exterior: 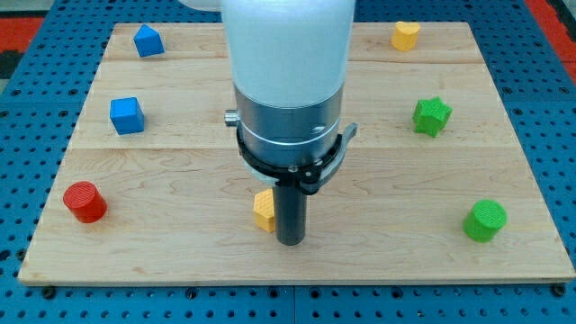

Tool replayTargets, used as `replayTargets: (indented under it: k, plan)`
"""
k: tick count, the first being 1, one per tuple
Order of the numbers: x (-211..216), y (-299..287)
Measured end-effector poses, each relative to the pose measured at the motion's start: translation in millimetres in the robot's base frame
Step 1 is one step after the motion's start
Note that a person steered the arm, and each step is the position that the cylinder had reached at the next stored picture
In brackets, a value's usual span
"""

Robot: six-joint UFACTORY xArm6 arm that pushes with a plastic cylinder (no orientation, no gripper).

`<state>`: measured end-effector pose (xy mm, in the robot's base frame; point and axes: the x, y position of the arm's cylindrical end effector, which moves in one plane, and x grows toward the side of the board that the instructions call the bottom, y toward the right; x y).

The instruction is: Make a triangle with a green star and yellow hexagon

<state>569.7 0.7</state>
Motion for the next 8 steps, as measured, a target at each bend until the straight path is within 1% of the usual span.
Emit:
replayTargets:
  k: [1, 2, 3, 4, 5, 6, 7, 8]
  plan:
    - [-26.2, -3.5]
    - [-47.3, -21.7]
    - [-59.0, -10.2]
    - [-103.1, -47.2]
    - [-72.8, -84.9]
    - [-42.8, -49.8]
    - [-67.5, -40.4]
    - [-136.8, -13.7]
